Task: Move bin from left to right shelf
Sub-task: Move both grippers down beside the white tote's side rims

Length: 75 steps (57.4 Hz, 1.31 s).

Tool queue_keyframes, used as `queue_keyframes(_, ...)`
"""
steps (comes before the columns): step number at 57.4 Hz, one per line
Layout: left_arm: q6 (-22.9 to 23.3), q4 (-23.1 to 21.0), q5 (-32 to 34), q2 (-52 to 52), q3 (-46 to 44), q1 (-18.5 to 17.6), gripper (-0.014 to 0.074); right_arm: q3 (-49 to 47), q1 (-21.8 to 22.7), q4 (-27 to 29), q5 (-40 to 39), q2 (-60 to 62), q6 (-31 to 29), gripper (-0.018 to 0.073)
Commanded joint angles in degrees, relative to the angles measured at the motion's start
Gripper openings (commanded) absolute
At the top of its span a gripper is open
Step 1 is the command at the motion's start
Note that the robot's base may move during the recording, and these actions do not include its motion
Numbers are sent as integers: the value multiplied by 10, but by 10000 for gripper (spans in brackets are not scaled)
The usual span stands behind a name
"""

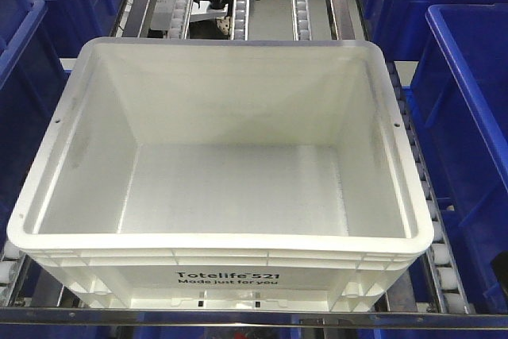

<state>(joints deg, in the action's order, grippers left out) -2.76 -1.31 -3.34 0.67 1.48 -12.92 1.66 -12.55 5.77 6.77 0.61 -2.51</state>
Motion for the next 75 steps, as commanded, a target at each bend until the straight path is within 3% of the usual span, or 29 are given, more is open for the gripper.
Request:
queue_keyframes(1, 3, -5, 44, 9, 11, -3, -6, 11, 0, -5, -43, 4, -2, -8)
queue_keyframes(32, 3, -5, 44, 9, 11, -3, -6, 11, 0, -4, -43, 4, -2, -8)
queue_keyframes(41, 3, -5, 44, 9, 11, -3, -6, 11, 0, -9, -27, 4, -43, -8)
queue_keyframes(75, 3, -5, 44, 9, 11, -3, -6, 11, 0, -7, -42, 4, -43, -8)
